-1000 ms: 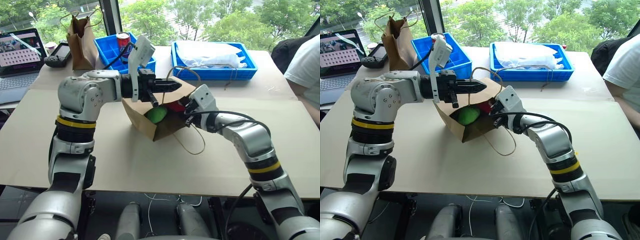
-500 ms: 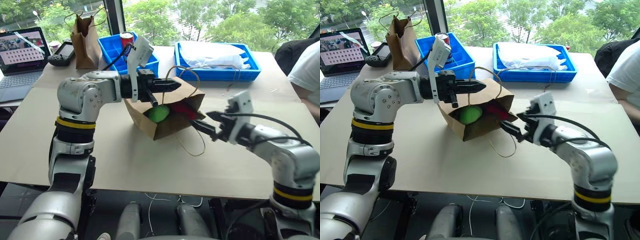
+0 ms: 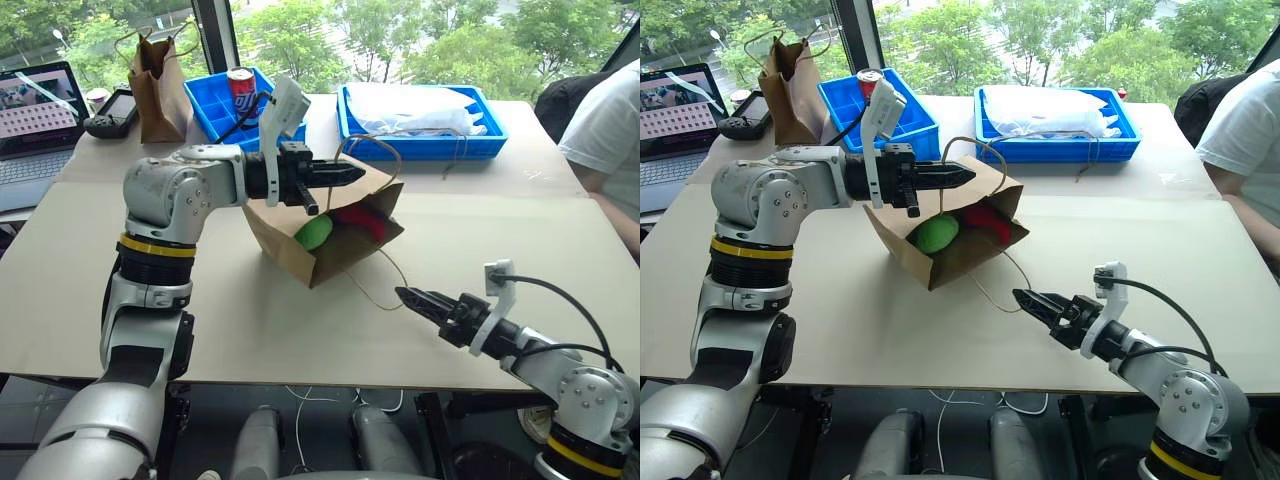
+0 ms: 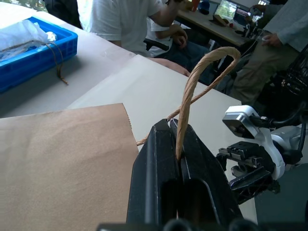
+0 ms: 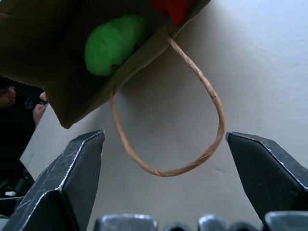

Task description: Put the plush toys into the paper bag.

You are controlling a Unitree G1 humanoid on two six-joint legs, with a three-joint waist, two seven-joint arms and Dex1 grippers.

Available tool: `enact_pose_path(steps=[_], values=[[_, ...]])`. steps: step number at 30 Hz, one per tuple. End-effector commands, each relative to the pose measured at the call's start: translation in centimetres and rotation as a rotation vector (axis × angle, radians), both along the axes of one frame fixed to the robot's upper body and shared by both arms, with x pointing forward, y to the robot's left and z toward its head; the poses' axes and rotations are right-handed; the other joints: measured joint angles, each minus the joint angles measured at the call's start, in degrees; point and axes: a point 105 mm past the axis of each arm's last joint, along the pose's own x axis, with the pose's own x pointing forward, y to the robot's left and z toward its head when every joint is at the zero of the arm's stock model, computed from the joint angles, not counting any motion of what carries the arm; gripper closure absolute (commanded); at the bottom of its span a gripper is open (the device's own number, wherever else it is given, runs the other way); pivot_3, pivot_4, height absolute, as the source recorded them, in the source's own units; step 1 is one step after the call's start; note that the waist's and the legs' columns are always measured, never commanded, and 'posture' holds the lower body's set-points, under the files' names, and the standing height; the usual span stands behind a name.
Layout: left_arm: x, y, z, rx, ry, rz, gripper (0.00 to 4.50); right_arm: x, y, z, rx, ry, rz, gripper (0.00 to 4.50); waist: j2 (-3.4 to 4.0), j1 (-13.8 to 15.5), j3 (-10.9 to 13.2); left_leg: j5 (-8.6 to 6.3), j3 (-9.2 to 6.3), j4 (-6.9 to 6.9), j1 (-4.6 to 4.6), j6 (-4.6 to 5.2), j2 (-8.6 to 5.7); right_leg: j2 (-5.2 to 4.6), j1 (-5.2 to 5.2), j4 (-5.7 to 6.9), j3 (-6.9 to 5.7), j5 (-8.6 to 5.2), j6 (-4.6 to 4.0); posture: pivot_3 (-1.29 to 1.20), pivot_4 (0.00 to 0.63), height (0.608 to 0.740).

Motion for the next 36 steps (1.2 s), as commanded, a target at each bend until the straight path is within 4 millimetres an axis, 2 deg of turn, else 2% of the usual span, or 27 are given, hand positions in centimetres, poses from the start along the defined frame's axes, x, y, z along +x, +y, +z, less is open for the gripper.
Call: enact_pose_path(steps=[1, 3, 7, 10, 12, 14, 17, 21, 23, 26, 30, 36], values=[[-0.3, 0.1, 1.6, -0.011, -0.064, -0.007, 4.50, 0.5, 1.4, 0.2, 0.097, -0.010, 0.016, 0.03, 0.00, 0.04, 0.00, 0.00, 0.00, 0.00, 0.00, 0.00, 0.00, 0.00, 0.00, -0.01, -0.01, 0.00, 0.00, 0.00, 0.150, 0.715], [-0.3, 0.2, 1.6, -0.011, -0.066, -0.003, 4.50, 0.6, 2.1, 0.0, 0.114, 0.000, 0.028, 0.03, 0.00, 0.02, 0.00, 0.00, 0.00, 0.00, -0.01, 0.00, 0.00, 0.00, -0.01, -0.01, 0.00, 0.00, 0.00, 0.00, 0.150, 0.715], [-0.3, 0.3, 1.7, -0.011, -0.069, 0.002, 4.50, 0.7, 2.9, 1.7, 0.222, -0.057, 0.056, 1.14, 0.00, 0.01, 0.00, 0.00, 0.00, 0.00, -0.02, 0.00, 0.01, 0.00, -0.03, 0.00, 0.00, 0.00, 0.00, 0.00, 0.150, 0.715], [-0.2, 0.6, 1.7, -0.009, -0.073, 0.013, 4.50, 0.3, 2.5, 4.4, 0.332, -0.161, 0.078, 2.27, 0.00, 0.00, 0.00, 0.00, 0.00, 0.00, -0.02, 0.00, 0.01, 0.00, -0.02, -0.01, 0.00, 0.00, 0.00, 0.00, 0.150, 0.715], [-0.1, 0.7, 1.8, -0.013, -0.071, 0.021, 4.50, -0.2, 2.4, 6.4, 0.378, -0.250, 0.110, 2.81, 0.00, 0.00, 0.00, 0.00, -0.01, -0.01, -0.02, 0.00, 0.01, 0.00, -0.02, -0.01, -0.01, 0.00, 0.00, 0.00, 0.150, 0.715], [0.1, 1.0, 1.7, -0.017, -0.067, 0.036, 4.50, -0.5, 2.9, 8.6, 0.409, -0.349, 0.147, 3.64, 0.00, -0.02, 0.00, 0.00, 0.00, 0.00, -0.02, 0.00, 0.01, 0.00, -0.01, -0.02, -0.01, 0.00, 0.01, 0.00, 0.150, 0.715], [0.3, 1.2, 1.7, -0.011, -0.077, 0.049, 4.50, -0.5, 3.9, 11.7, 0.420, -0.471, 0.190, 4.42, 0.01, -0.31, 0.00, 0.00, 0.00, 0.00, -0.01, 0.00, 0.02, 0.01, -0.03, -0.01, -0.01, 0.00, 0.01, 0.00, 0.150, 0.715], [1.1, 1.6, 2.3, -0.009, -0.127, 0.089, 4.50, -0.2, 5.5, 15.2, 0.383, -0.598, 0.224, 4.42, 0.01, -0.29, 0.01, 0.00, -0.01, -0.02, -0.01, 0.00, 0.04, 0.03, -0.05, 0.01, -0.02, 0.00, 0.01, 0.00, 0.150, 0.715], [1.8, 2.0, 2.7, -0.016, -0.160, 0.126, 4.50, 0.5, 6.3, 17.9, 0.351, -0.691, 0.216, 4.42, 0.03, -0.09, 0.02, 0.00, 0.00, -0.02, -0.04, 0.00, 0.04, 0.03, -0.06, 0.00, -0.02, 0.00, 0.00, 0.00, 0.150, 0.715], [2.2, 2.1, 2.7, -0.019, -0.186, 0.146, 4.50, 1.3, 6.9, 19.9, 0.308, -0.759, 0.199, 4.42, 0.06, -0.03, 0.04, 0.03, 0.00, 0.00, -0.17, -0.04, 0.01, -0.01, -0.17, 0.00, -0.02, 0.01, -0.01, 0.00, 0.150, 0.715], [2.4, 1.8, 2.7, -0.032, -0.205, 0.151, 4.50, 2.4, 7.2, 21.1, 0.271, -0.794, 0.186, 4.42, 0.06, 0.27, 0.04, 0.02, -0.03, -0.05, -0.19, -0.03, 0.03, -0.01, -0.15, -0.12, -0.08, 0.00, 0.00, 0.00, 0.150, 0.715], [2.4, 1.4, 3.3, -0.060, -0.222, 0.150, 4.50, 2.8, 7.2, 21.0, 0.213, -0.788, 0.202, 4.42, 0.06, 0.20, 0.04, 0.02, -0.02, -0.05, -0.27, -0.03, 0.00, -0.05, -0.17, -0.17, -0.08, 0.01, -0.01, 0.00, 0.150, 0.715]])
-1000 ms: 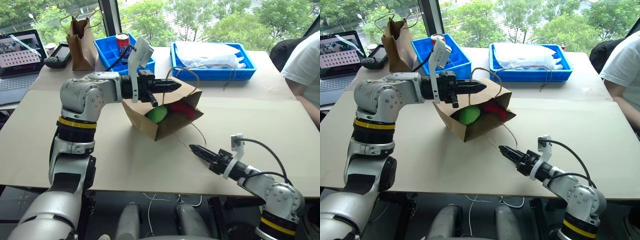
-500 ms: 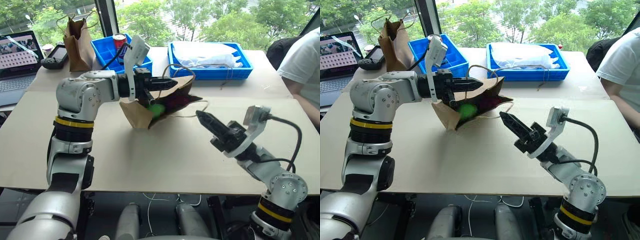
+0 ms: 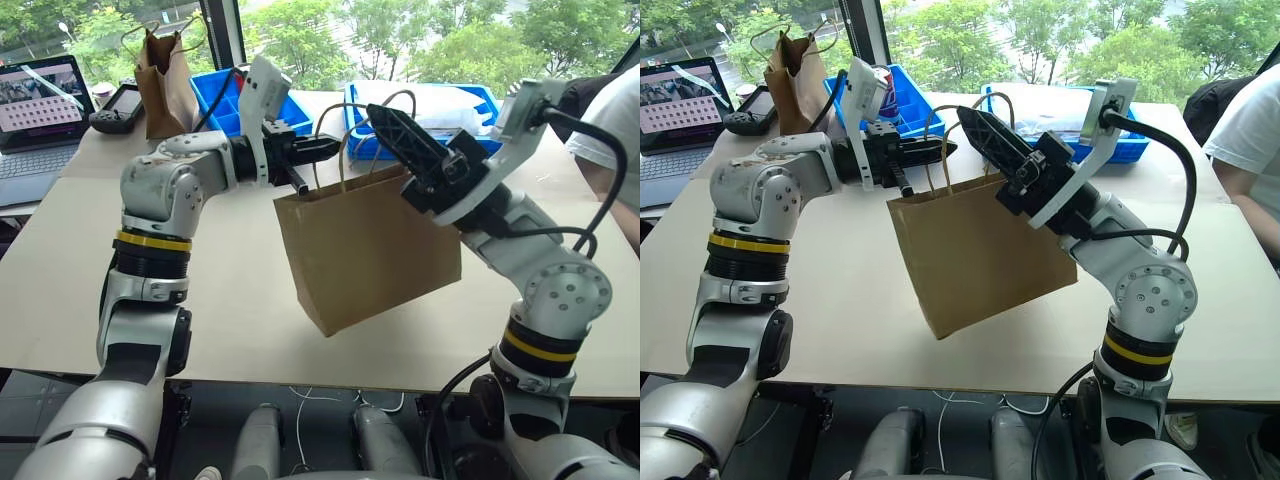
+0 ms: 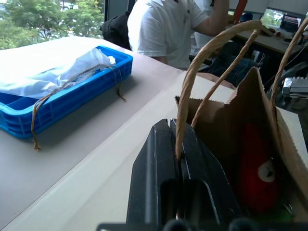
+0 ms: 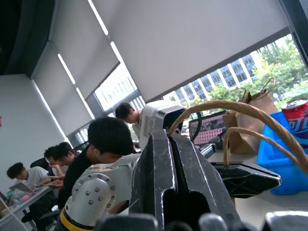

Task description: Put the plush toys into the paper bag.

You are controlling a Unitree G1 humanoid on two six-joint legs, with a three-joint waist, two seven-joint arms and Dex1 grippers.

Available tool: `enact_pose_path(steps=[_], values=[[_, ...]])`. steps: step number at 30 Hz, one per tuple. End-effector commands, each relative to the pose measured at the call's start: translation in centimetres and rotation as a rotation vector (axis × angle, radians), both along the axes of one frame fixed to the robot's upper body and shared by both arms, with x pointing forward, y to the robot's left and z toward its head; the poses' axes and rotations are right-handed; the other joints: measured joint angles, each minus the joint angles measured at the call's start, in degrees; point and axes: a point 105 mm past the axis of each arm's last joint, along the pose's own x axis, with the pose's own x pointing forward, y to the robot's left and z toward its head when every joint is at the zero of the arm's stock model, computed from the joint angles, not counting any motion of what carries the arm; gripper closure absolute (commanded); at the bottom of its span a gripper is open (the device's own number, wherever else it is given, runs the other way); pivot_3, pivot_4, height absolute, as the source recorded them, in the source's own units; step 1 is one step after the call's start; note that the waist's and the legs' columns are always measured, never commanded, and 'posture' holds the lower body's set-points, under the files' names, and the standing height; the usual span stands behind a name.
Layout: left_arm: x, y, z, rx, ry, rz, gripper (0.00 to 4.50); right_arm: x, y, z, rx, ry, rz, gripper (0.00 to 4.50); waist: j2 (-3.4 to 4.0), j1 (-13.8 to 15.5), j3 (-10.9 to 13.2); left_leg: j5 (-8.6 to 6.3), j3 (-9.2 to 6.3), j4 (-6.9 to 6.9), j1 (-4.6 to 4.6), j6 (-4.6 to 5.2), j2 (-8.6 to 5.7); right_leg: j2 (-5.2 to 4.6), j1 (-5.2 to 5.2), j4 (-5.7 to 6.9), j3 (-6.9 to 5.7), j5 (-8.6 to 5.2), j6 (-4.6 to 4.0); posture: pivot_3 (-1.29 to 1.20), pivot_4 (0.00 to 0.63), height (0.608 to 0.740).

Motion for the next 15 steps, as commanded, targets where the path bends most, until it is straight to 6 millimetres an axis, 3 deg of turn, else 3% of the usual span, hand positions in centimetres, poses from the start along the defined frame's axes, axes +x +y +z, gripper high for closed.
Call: enact_pose_path(steps=[1, 11, 15], values=[[-0.4, -0.4, 2.4, -0.040, -0.082, -0.013, 4.50, -0.7, -0.2, 1.2, -0.005, -0.063, 0.007, 4.42, 0.00, -0.06, 0.00, 0.00, 0.00, 0.00, 0.00, 0.00, 0.00, 0.00, 0.00, 0.01, 0.00, 0.00, 0.00, 0.00, 0.150, 0.715], [-1.1, -0.6, 2.7, -0.060, -0.061, -0.043, 4.50, -1.2, -0.5, 1.6, -0.019, -0.064, 0.007, 4.42, 0.00, -0.22, 0.00, 0.00, -0.01, 0.00, 0.02, 0.00, 0.01, 0.01, 0.00, 0.03, 0.00, 0.00, 0.00, 0.00, 0.150, 0.715], [-1.0, -0.6, 2.1, -0.047, -0.046, -0.045, 4.50, -0.5, -1.2, -0.1, -0.028, -0.003, -0.034, 4.42, 0.00, -0.19, 0.00, 0.00, -0.01, 0.00, 0.02, 0.00, 0.00, 0.00, 0.01, 0.03, 0.00, 0.00, 0.00, 0.00, 0.150, 0.715]])
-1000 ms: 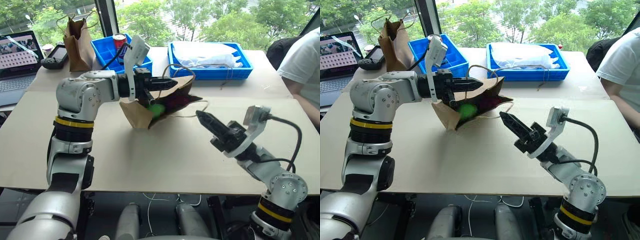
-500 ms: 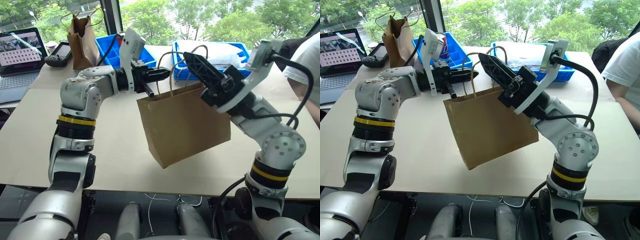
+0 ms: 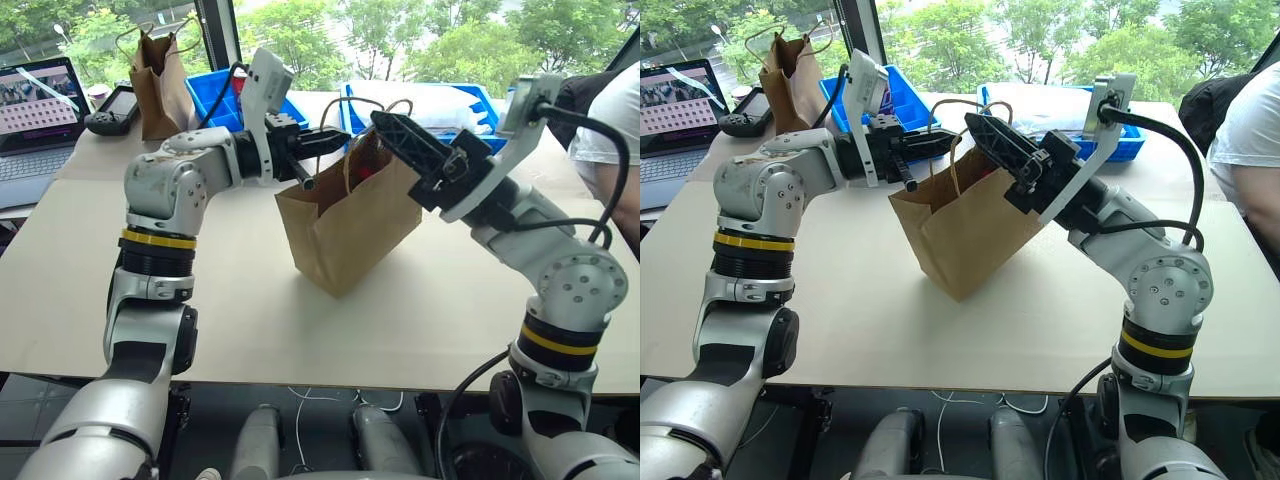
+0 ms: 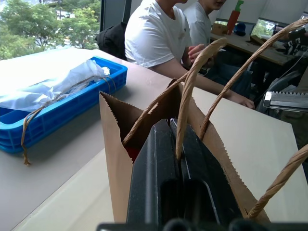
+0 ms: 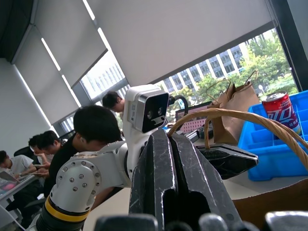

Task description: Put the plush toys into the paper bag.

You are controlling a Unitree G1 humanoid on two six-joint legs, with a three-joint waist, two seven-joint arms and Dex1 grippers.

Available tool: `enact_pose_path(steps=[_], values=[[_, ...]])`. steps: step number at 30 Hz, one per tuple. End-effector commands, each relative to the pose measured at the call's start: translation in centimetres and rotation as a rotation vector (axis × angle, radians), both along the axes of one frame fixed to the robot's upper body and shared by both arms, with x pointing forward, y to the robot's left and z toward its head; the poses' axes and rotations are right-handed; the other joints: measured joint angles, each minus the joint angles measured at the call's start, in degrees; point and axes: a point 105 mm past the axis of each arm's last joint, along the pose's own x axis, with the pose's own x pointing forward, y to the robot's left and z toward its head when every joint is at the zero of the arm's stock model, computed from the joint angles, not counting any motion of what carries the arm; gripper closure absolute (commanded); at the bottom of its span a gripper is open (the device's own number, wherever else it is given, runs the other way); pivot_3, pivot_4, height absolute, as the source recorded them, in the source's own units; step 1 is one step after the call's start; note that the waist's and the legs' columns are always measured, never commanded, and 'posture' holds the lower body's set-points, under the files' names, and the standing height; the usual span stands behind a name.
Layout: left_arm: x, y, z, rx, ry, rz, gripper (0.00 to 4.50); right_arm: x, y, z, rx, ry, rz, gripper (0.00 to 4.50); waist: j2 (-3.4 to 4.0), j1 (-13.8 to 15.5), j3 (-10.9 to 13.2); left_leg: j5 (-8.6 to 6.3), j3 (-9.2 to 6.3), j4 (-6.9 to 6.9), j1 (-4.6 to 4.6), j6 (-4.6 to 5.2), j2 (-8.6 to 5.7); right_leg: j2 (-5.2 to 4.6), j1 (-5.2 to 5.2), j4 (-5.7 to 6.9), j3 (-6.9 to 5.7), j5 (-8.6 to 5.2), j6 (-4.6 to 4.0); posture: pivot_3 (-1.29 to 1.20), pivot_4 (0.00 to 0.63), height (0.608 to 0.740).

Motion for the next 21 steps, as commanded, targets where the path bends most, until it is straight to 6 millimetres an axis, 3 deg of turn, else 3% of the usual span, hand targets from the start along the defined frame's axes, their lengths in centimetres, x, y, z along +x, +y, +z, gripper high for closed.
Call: enact_pose_path(steps=[1, 6, 8, 9, 12, 17, 21], values=[[-0.8, -0.3, 1.3, -0.011, -0.050, -0.030, 4.50, -0.2, -1.0, -0.5, 0.016, -0.001, -0.040, 4.42, 0.00, 0.02, 0.00, 0.00, 0.00, 0.00, 0.00, 0.00, 0.00, 0.00, 0.01, -0.01, 0.00, 0.00, 0.00, 0.00, 0.150, 0.715], [-1.6, 0.1, -1.5, 0.095, 0.024, -0.076, 4.50, 0.6, -2.1, -3.1, -0.059, 0.062, -0.142, 4.42, 0.00, -0.01, 0.00, 0.00, 0.00, 0.00, 0.00, 0.00, -0.02, -0.01, 0.03, -0.03, 0.02, 0.00, 0.00, 0.00, 0.150, 0.715], [-1.6, 0.5, -1.6, 0.072, 0.059, -0.073, 4.50, 0.5, -2.3, -3.9, -0.081, 0.086, -0.146, 4.42, 0.00, 0.00, 0.00, 0.00, 0.00, 0.00, 0.01, 0.00, -0.01, 0.00, 0.01, 0.00, 0.01, 0.00, 0.00, 0.00, 0.150, 0.715], [-1.7, 0.7, -1.2, 0.048, 0.074, -0.085, 4.21, 0.3, -2.4, -4.0, -0.074, 0.099, -0.138, 4.49, 0.00, -0.02, 0.00, 0.00, 0.00, 0.00, 0.02, 0.00, 0.00, 0.00, 0.02, 0.01, 0.00, 0.00, 0.00, 0.00, 0.150, 0.715], [-2.3, 1.7, 0.4, 0.008, 0.072, -0.112, 3.35, -0.7, -2.5, -4.4, -0.094, 0.116, -0.097, 3.75, -0.01, -0.16, 0.00, 0.00, 0.00, 0.00, 0.02, 0.00, 0.01, 0.02, 0.01, 0.02, 0.01, 0.00, 0.00, 0.00, 0.150, 0.715], [-3.3, 4.5, 2.0, 0.021, 0.012, -0.138, 1.65, -2.0, -3.2, -4.9, -0.185, 0.135, -0.058, 2.04, -0.01, -0.17, 0.00, 0.00, 0.00, 0.00, 0.03, 0.01, 0.02, 0.02, 0.01, 0.00, 0.01, 0.00, 0.00, 0.00, 0.150, 0.715], [-4.2, 6.6, 1.4, 0.103, -0.054, -0.196, 0.24, -2.6, -3.8, -5.3, -0.305, 0.136, -0.037, 0.64, -0.01, -0.02, 0.00, 0.00, 0.01, -0.01, 0.04, 0.01, 0.02, 0.01, 0.05, -0.06, 0.00, 0.00, 0.00, 0.00, 0.150, 0.715]])
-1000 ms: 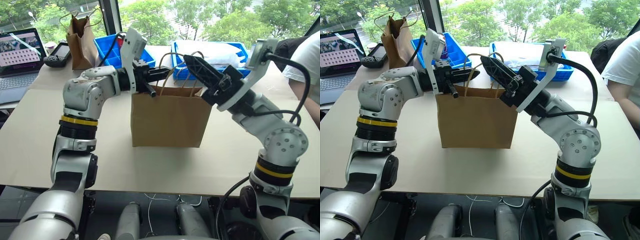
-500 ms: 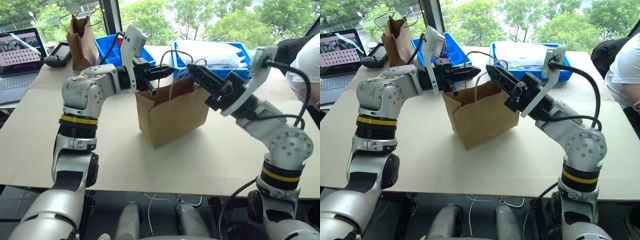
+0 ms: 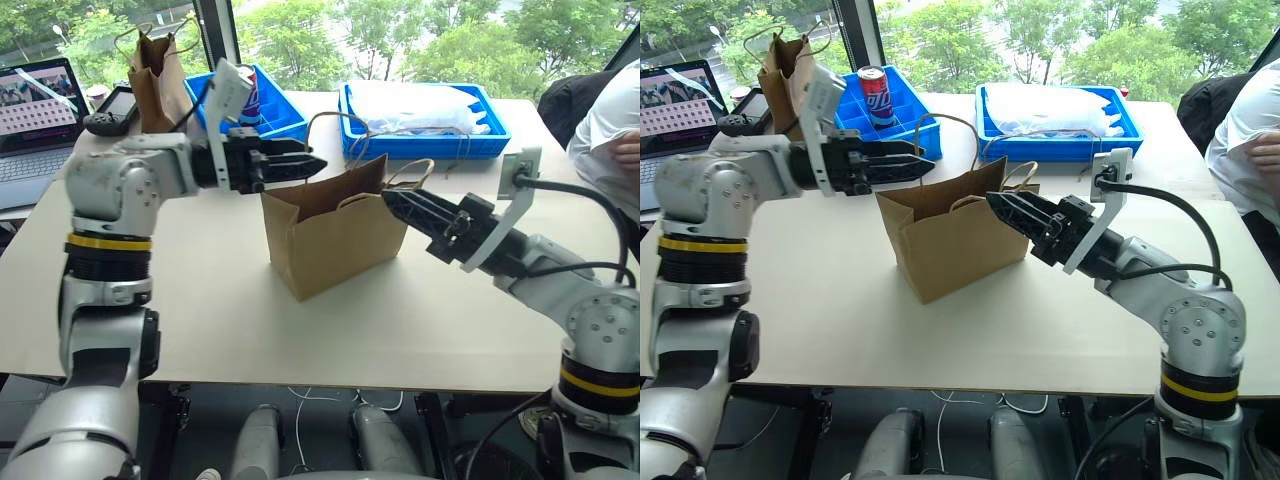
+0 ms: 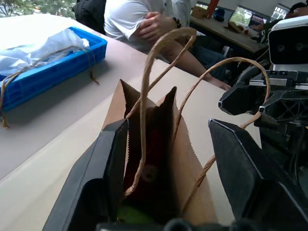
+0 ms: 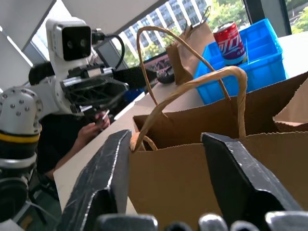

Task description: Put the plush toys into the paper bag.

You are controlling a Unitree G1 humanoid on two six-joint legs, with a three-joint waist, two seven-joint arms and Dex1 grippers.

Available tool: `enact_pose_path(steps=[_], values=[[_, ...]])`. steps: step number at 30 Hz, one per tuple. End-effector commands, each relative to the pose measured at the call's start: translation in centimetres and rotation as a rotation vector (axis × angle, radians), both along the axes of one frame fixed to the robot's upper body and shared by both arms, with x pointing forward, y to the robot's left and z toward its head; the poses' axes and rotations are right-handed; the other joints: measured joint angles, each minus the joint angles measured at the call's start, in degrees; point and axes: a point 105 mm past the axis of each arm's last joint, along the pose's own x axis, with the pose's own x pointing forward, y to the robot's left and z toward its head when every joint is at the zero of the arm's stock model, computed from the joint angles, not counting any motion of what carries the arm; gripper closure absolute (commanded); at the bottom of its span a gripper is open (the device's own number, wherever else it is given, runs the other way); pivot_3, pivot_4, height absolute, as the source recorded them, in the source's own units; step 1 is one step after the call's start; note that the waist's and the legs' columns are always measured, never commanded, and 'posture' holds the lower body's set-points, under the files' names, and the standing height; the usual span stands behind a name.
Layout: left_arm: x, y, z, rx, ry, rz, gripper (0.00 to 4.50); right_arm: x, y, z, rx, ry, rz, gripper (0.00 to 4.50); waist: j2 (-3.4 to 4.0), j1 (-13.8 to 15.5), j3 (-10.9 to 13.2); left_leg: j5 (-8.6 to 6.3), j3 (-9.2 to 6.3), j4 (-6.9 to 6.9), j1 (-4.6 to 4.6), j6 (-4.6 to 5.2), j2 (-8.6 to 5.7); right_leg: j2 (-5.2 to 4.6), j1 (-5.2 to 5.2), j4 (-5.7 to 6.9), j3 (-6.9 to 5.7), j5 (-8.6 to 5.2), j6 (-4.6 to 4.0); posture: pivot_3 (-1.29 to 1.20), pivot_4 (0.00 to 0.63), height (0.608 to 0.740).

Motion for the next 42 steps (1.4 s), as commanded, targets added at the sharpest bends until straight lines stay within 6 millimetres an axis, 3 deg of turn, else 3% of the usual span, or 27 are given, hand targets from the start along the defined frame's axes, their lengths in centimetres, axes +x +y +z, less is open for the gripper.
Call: enact_pose_path(steps=[1, 2, 4, 11, 16, 22, 25, 26, 30, 34, 42], values=[[-0.9, 1.5, 1.0, 0.017, -0.122, -0.082, 0.00, -1.1, -0.4, 0.4, -0.162, -0.048, 0.044, 0.34, 0.00, 0.04, 0.00, 0.00, 0.00, 0.00, 0.00, 0.00, 0.00, 0.00, 0.01, -0.01, 0.00, 0.00, 0.00, 0.00, 0.150, 0.715], [-0.7, 2.3, 1.3, 0.001, -0.135, -0.077, 0.00, -1.2, -0.6, -0.1, -0.251, -0.046, 0.049, 0.02, 0.01, 0.13, 0.01, 0.00, 0.01, 0.00, 0.01, 0.00, -0.01, -0.01, 0.01, -0.01, 0.01, 0.00, 0.00, 0.00, 0.150, 0.715], [-0.6, 3.6, 1.3, -0.010, -0.137, -0.060, 0.00, -1.6, -1.1, -0.7, -0.348, -0.036, 0.066, 0.02, 0.00, 0.34, 0.03, 0.00, 0.01, 0.03, 0.01, 0.00, 0.03, 0.01, 0.04, -0.03, -0.04, 0.00, -0.01, 0.00, 0.150, 0.715], [-1.7, 7.5, -1.3, 0.009, -0.128, -0.016, 0.00, -2.4, -3.3, -1.4, -0.528, -0.018, 0.063, 0.02, -0.02, 0.11, 0.03, -0.03, 0.07, 0.01, -0.01, 0.05, 0.05, 0.01, -0.01, -0.06, 0.00, -0.02, -0.03, 0.00, 0.150, 0.715], [-2.1, 6.9, -4.5, 0.018, -0.108, 0.027, 0.00, -2.5, -2.6, -3.3, -0.578, -0.005, 0.061, 0.02, -0.02, 0.16, 0.03, -0.03, 0.06, 0.03, 0.00, 0.05, 0.07, 0.00, 0.00, -0.03, 0.00, -0.02, -0.03, 0.00, 0.150, 0.715], [-2.7, 4.5, -6.4, -0.015, -0.118, 0.032, 0.00, -1.2, -1.0, -4.4, -0.592, -0.095, -0.006, 1.71, -0.06, 0.44, 0.02, -0.02, 0.07, 0.09, -0.02, 0.04, 0.06, 0.00, 0.01, -0.03, 0.01, -0.01, -0.01, 0.00, 0.150, 0.715], [-2.3, 3.6, -6.5, -0.024, -0.133, 0.047, 0.00, -0.5, 1.0, -4.5, -0.548, -0.157, -0.012, 2.69, -0.06, 0.41, 0.02, -0.02, 0.06, 0.09, -0.02, 0.04, 0.07, 0.01, 0.00, -0.02, 0.00, -0.01, -0.02, 0.00, 0.150, 0.715], [-2.1, 3.4, -6.6, -0.023, -0.132, 0.051, 0.00, -0.1, 1.6, -4.6, -0.538, -0.177, -0.018, 3.22, -0.06, 0.30, 0.02, -0.02, 0.06, 0.09, -0.01, 0.04, 0.06, 0.01, 0.02, -0.01, 0.01, -0.01, -0.02, 0.00, 0.150, 0.715], [-1.8, 3.1, -6.6, -0.004, -0.133, 0.049, 0.00, 1.4, 4.2, -4.8, -0.511, -0.235, -0.038, 4.44, -0.06, -0.04, 0.02, -0.02, 0.05, 0.09, 0.02, 0.03, 0.07, 0.04, 0.00, 0.04, 0.02, 0.00, -0.02, 0.00, 0.150, 0.715], [-2.0, 2.7, -6.4, -0.006, -0.131, 0.029, 0.00, 2.6, 6.5, -5.1, -0.486, -0.273, -0.045, 4.48, -0.06, 0.03, 0.02, -0.02, 0.05, 0.09, 0.01, 0.03, 0.06, 0.04, 0.00, 0.03, 0.00, 0.00, -0.03, 0.00, 0.150, 0.715], [-2.6, 0.6, -6.8, -0.041, -0.111, -0.024, 0.00, 4.5, 7.3, -5.2, -0.476, -0.306, -0.105, 4.48, -0.06, 0.43, 0.02, -0.02, 0.05, 0.09, -0.01, 0.03, 0.05, 0.01, 0.02, 0.02, -0.01, 0.00, -0.03, 0.00, 0.150, 0.715]])
